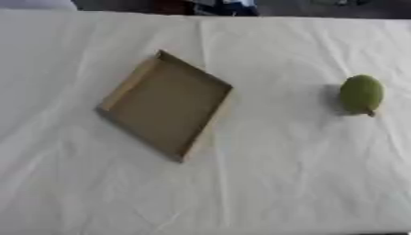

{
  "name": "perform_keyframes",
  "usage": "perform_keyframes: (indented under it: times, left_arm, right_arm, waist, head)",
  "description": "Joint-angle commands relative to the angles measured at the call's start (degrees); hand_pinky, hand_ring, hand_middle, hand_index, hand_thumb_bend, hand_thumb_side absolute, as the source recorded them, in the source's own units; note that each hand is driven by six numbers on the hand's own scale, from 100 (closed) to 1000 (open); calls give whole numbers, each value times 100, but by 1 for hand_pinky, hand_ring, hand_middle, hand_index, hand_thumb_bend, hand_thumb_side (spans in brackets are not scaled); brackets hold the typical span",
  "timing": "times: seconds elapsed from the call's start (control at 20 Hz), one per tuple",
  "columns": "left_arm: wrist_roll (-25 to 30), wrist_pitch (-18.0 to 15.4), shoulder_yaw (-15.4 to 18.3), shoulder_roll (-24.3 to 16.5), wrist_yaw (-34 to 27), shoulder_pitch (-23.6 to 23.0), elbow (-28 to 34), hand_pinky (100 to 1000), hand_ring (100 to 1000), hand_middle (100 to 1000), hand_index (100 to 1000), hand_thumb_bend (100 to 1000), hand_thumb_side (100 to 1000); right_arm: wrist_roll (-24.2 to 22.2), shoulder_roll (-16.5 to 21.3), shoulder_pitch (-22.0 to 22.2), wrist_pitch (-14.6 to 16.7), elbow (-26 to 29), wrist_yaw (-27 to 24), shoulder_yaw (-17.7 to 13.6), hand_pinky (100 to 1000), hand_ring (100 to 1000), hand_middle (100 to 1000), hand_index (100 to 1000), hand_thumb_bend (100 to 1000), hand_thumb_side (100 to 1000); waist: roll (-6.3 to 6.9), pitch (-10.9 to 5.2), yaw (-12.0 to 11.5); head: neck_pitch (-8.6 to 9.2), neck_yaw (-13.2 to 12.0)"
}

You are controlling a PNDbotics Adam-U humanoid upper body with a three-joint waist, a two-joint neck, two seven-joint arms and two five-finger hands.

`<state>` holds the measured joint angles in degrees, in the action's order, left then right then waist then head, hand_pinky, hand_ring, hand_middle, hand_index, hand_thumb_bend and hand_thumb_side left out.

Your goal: Pick up objects on the table and place them in the box.

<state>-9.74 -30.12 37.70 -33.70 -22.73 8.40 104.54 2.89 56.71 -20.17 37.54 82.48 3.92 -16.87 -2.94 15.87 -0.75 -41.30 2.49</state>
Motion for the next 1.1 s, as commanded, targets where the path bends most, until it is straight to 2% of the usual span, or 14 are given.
perform_keyframes:
  times: [0.05, 0.15, 0.35, 0.5, 0.8, 1.1]
  left_arm:
    - [4, 19, 53, -196, 9, 20, 87, 848, 857, 717, 851, 100, 575]
    - [9, 13, 51, -188, 2, 29, 80, 848, 858, 716, 851, 100, 582]
    - [35, 6, 50, -177, -21, 44, 57, 849, 857, 716, 850, 100, 582]
    - [58, 4, 40, -171, -40, 60, 37, 849, 858, 716, 850, 100, 590]
    - [93, 9, 36, -175, -63, 68, 23, 850, 859, 716, 850, 100, 591]
    - [138, 22, 27, -163, -83, 75, -5, 851, 859, 715, 845, 100, 590]
  right_arm:
    - [-133, 511, -81, 168, -105, 435, 130, 854, 910, 824, 869, 100, 191]
    - [-363, 577, -105, 377, -111, 679, 277, 856, 911, 834, 876, 100, 279]
    - [-828, 679, -128, 810, -58, 1079, 532, 857, 918, 852, 886, 100, 374]
    - [-1108, 750, -112, 1069, 16, 1330, 744, 861, 923, 856, 891, 100, 395]
    - [-1661, 882, -32, 1377, 13, 1527, 1020, 868, 929, 853, 901, 100, 428]
    - [-2189, 896, -13, 1442, -38, 1597, 1154, 865, 926, 831, 920, 100, 420]
  waist:
    - [14, -101, 4]
    - [17, -90, -5]
    - [29, -65, -24]
    - [31, -56, -29]
    - [25, -62, -31]
    - [32, -52, -27]
  head:
    - [-37, -50]
    - [-23, -74]
    - [-5, -90]
    - [-15, -65]
    - [-6, -28]
    - [-7, 3]
